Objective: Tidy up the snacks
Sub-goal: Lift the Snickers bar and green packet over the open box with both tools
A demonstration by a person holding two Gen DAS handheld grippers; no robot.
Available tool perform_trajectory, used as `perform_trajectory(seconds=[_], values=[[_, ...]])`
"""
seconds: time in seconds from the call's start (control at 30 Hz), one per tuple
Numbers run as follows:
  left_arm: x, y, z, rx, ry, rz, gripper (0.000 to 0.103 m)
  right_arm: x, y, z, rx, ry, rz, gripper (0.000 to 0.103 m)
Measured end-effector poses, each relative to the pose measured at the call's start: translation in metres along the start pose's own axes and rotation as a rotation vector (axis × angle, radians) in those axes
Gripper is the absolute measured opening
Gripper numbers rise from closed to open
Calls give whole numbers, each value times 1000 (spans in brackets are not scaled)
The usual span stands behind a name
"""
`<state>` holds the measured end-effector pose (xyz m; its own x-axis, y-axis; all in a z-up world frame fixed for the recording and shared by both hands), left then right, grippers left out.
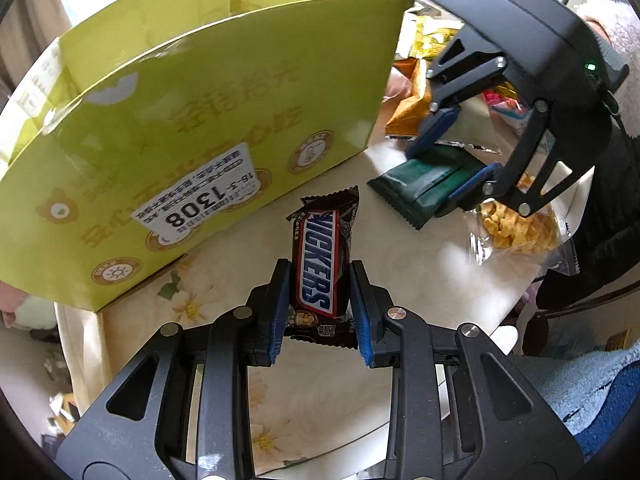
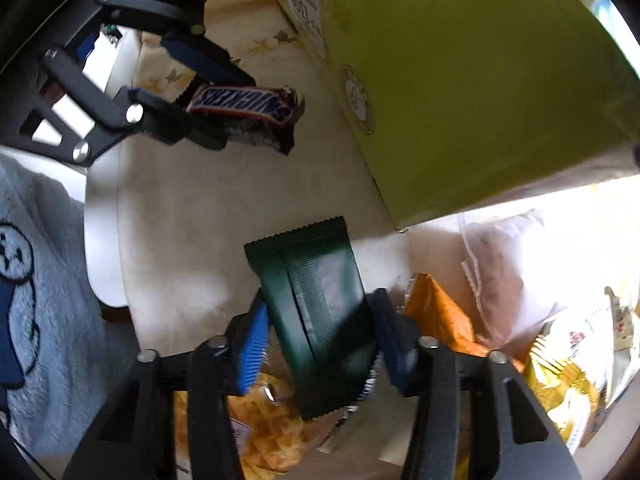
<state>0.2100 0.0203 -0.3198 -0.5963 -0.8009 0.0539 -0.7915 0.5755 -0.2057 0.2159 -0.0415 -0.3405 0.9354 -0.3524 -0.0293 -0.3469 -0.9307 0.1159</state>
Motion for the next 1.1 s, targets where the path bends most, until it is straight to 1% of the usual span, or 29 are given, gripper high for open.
perform_trajectory(seconds=[0.1, 0.13, 0.23, 0.27, 0.33, 0.37, 0.43, 0.5, 0.57, 0.67, 0.73, 0.9, 0.97, 1.1], values=[[1, -2, 0, -1, -4, -17, 26, -4, -2, 3, 16, 5, 3, 40], [2, -2, 0, 0, -6, -21, 26, -8, 1, 7, 23, 12, 6, 40], [6, -3, -5, 7, -15, -32, 26, -9, 11, 1, 48, 24, 22, 40], [8, -2, -7, 9, -19, -34, 26, -14, 19, -3, 56, 28, 30, 39], [12, -3, -12, 16, -30, -38, 26, -16, 21, -7, 75, 29, 42, 39], [14, -3, -16, 20, -37, -41, 26, -16, 30, -14, 88, 31, 44, 39], [19, -4, -23, 29, -49, -52, 26, -17, 33, -29, 111, 48, 52, 38], [22, -5, -29, 34, -62, -73, 26, -19, 36, -34, 142, 53, 63, 38], [26, -4, -40, 44, -79, -96, 26, -21, 47, -45, 181, 50, 79, 38], [29, 0, -60, 75, -99, -138, 26, -24, 52, -64, 237, 47, 91, 38], [33, 2, -75, 97, -108, -172, 26, -23, 62, -69, 273, 49, 95, 38], [43, 2, -117, 158, -155, -230, 26, -17, 84, -107, 366, 45, 145, 38], [44, -1, -135, 185, -177, -254, 26, -17, 72, -132, 394, 41, 167, 38], [43, -12, -165, 225, -215, -298, 26, -8, 74, -167, 466, 47, 205, 38]])
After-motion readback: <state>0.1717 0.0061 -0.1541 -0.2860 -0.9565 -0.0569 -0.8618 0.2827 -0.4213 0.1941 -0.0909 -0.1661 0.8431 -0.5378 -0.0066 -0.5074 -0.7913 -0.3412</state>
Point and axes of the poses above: each gripper's, at about its wrist camera, not at the fingertips, and z roughly the way its jaws point, x to its right, y to its underside, the point moved 4 cm from there along z, roughly the way its jaws point, and after that the axes turned 14 degrees about -x, right-handed, at the moved point
